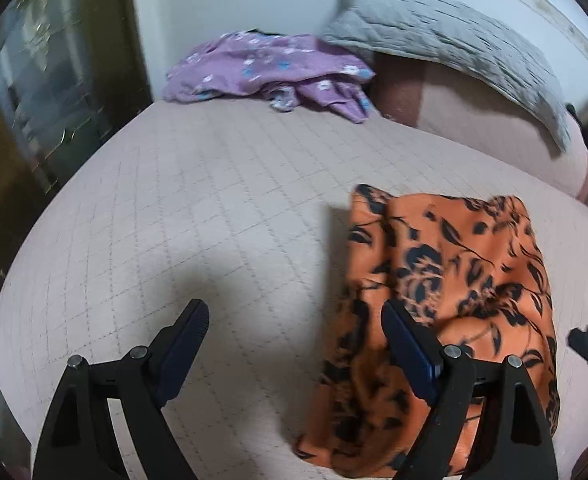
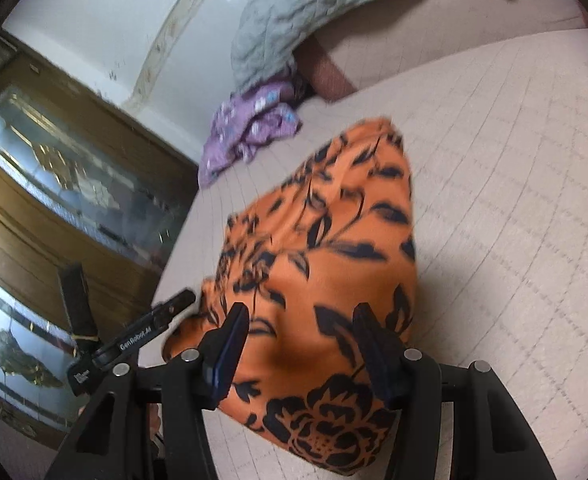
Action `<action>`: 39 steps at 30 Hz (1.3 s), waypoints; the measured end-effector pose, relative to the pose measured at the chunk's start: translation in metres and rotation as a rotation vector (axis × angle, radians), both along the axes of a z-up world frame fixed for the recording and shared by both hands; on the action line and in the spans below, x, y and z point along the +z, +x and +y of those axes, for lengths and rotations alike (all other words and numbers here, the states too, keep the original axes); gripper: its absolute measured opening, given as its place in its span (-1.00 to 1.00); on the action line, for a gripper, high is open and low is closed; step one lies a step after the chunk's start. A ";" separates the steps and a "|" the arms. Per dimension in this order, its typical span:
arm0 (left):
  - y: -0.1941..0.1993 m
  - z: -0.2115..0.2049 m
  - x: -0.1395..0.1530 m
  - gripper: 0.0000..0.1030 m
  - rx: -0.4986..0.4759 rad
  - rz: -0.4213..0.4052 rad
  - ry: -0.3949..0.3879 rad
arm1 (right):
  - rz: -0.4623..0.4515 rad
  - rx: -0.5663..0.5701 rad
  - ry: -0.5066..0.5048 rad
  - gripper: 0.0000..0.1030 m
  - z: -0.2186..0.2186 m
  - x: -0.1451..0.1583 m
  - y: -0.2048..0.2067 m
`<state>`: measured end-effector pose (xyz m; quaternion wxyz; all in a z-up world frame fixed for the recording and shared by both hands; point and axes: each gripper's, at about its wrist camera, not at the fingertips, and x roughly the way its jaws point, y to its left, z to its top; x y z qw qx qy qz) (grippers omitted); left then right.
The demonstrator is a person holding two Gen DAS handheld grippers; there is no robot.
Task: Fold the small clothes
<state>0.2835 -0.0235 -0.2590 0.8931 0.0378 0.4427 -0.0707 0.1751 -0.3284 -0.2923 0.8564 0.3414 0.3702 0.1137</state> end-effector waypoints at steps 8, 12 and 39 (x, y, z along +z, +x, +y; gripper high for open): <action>0.018 0.005 -0.041 0.71 0.073 0.180 0.068 | 0.089 0.031 -0.017 0.16 0.007 -0.017 0.012; 0.023 0.010 -0.033 0.71 0.067 0.166 0.025 | 0.075 0.051 -0.104 0.16 0.017 -0.010 0.013; 0.026 0.044 -0.027 0.72 -0.044 0.320 -0.606 | 0.193 -0.022 0.298 0.51 -0.022 -0.073 0.023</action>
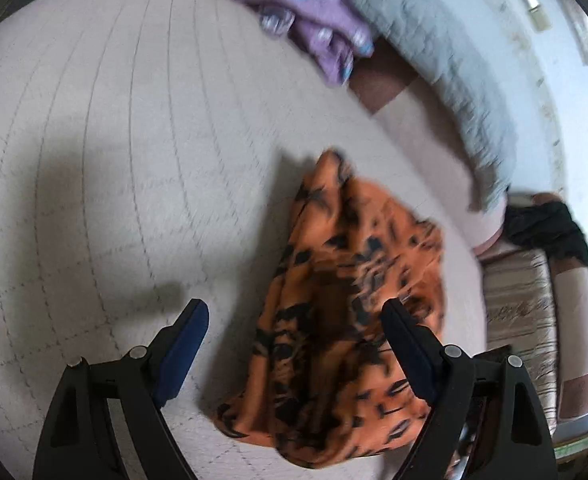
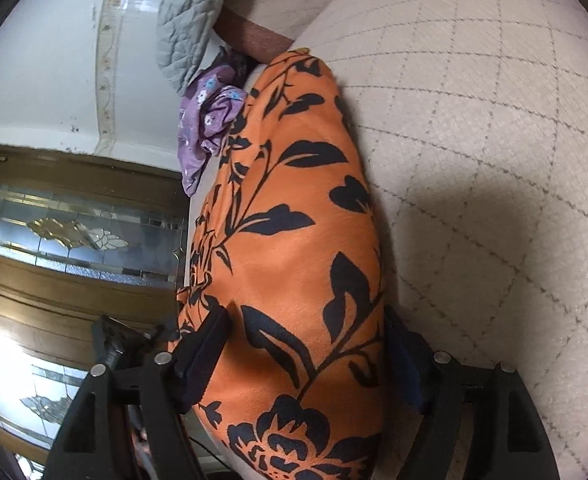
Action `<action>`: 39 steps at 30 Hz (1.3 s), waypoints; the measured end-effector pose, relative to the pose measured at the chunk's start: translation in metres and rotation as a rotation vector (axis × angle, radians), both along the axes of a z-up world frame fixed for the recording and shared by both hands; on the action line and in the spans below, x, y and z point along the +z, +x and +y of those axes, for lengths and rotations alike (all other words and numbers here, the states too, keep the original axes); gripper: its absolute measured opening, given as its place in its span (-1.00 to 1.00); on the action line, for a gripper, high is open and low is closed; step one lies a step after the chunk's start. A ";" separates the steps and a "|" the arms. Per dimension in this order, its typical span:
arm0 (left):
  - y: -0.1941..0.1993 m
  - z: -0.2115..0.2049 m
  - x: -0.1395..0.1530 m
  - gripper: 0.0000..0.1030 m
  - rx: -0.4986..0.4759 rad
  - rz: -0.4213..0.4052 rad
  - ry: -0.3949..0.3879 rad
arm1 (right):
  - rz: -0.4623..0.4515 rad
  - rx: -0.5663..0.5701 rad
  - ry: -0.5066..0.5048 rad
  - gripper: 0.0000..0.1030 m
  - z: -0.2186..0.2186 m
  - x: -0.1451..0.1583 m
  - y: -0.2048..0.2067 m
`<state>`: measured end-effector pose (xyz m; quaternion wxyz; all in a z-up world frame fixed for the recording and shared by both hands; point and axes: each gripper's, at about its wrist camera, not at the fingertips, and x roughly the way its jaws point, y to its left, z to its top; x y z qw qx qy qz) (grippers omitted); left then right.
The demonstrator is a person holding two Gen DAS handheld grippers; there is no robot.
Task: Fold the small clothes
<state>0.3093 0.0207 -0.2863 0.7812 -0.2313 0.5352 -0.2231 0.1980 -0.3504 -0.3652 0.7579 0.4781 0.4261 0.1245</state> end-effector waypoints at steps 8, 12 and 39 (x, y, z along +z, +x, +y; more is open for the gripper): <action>-0.003 -0.040 -0.024 0.76 -0.087 0.060 0.118 | -0.009 0.021 -0.099 0.46 0.013 0.004 0.005; -0.009 -0.053 -0.021 0.62 -0.093 0.027 0.134 | -0.011 0.014 -0.096 0.46 0.011 0.003 0.004; -0.065 -0.127 0.044 -0.25 -0.228 -0.256 0.203 | -0.176 -0.084 -0.358 -0.01 0.012 0.063 -0.026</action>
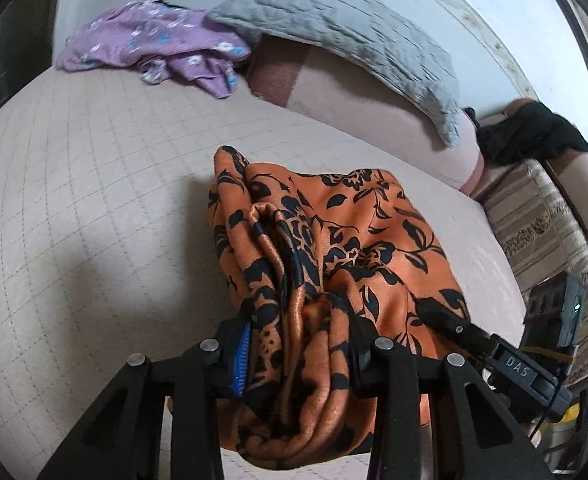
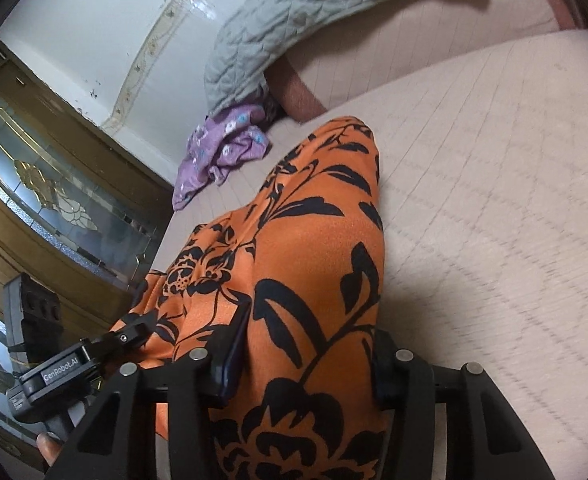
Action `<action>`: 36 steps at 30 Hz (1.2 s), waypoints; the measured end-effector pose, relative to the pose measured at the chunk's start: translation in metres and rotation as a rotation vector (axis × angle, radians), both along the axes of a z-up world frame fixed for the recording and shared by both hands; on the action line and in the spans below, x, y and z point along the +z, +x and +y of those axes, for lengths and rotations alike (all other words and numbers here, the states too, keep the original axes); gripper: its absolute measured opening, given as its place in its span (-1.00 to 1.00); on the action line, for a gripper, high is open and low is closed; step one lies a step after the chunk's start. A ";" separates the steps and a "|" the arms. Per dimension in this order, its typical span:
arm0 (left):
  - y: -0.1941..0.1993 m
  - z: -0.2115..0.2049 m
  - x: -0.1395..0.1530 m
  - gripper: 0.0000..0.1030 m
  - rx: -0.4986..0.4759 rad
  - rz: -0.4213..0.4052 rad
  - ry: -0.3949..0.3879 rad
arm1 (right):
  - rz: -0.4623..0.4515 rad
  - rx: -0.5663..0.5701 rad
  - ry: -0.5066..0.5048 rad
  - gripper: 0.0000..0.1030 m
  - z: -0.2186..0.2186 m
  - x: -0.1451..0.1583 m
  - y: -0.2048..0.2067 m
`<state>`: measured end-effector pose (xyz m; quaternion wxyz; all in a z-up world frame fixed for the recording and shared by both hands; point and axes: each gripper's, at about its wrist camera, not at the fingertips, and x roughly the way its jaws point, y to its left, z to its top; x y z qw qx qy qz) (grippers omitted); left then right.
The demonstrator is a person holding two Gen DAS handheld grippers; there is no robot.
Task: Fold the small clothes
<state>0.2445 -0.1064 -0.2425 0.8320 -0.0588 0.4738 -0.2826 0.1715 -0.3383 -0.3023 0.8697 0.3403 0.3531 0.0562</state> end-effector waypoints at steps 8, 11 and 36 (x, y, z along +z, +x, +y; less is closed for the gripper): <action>-0.043 -0.042 -0.005 -0.28 -0.114 0.004 0.075 | 0.018 0.005 -0.062 -0.04 -0.024 0.001 -0.045; -0.063 -0.055 -0.005 -0.28 -0.151 -0.015 0.108 | 0.029 0.014 -0.088 -0.04 -0.025 -0.002 -0.066; -0.043 -0.032 -0.051 0.12 -0.150 0.186 0.076 | 0.155 -0.069 0.073 0.07 -0.044 -0.046 -0.048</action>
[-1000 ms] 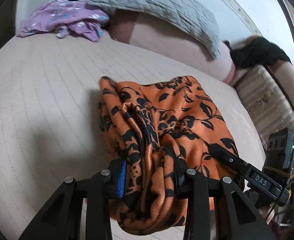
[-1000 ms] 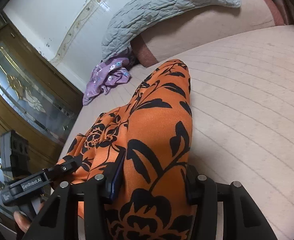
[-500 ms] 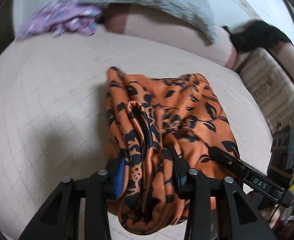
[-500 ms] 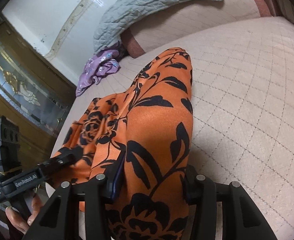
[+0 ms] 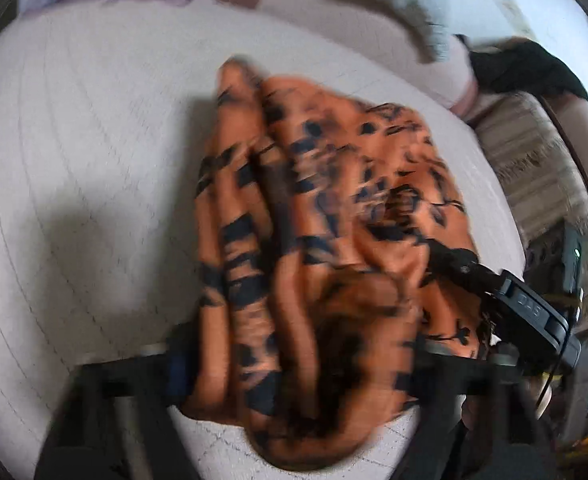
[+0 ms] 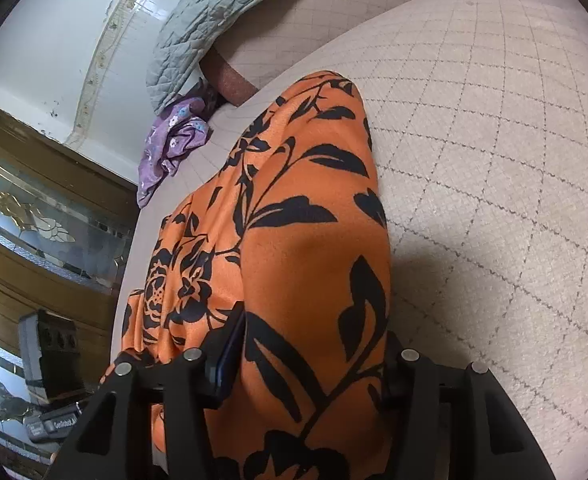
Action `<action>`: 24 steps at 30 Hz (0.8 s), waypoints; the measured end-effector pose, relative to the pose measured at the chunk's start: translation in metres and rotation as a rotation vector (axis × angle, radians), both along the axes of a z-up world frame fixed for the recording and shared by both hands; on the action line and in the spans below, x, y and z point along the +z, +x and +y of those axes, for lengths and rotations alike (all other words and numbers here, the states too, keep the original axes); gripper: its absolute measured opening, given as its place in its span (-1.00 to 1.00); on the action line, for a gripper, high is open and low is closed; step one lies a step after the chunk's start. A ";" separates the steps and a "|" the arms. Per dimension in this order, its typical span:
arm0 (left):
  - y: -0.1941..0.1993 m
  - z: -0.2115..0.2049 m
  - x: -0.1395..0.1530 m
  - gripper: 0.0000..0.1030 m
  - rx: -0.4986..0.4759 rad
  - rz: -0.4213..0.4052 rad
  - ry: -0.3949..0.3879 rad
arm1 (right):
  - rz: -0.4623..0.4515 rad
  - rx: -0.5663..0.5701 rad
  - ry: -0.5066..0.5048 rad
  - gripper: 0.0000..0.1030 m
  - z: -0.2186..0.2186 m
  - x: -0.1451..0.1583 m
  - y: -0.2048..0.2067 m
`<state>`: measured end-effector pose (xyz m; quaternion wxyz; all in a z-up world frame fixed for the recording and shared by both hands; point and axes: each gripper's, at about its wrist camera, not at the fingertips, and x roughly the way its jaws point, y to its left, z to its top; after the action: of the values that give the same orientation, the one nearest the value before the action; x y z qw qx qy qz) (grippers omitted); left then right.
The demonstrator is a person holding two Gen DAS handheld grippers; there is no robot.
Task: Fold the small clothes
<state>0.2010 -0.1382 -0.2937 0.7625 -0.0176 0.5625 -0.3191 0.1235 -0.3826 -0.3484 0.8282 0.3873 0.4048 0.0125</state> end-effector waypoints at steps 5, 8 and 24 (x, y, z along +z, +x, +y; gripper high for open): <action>-0.022 -0.009 0.023 -0.34 -0.045 -0.174 0.012 | -0.089 0.011 -0.126 -0.05 0.016 0.024 -0.010; -0.037 -0.008 0.030 -0.35 -0.058 -0.188 -0.021 | -0.131 0.002 -0.171 -0.08 0.021 0.039 -0.021; -0.083 -0.006 0.024 0.30 0.031 -0.317 0.207 | -0.020 -0.106 -0.259 0.25 0.012 0.033 -0.079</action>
<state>0.1180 -0.1439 -0.2698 0.8440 0.1029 0.4650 -0.2466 0.0442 -0.3704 -0.3152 0.8747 0.2978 0.3739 -0.0799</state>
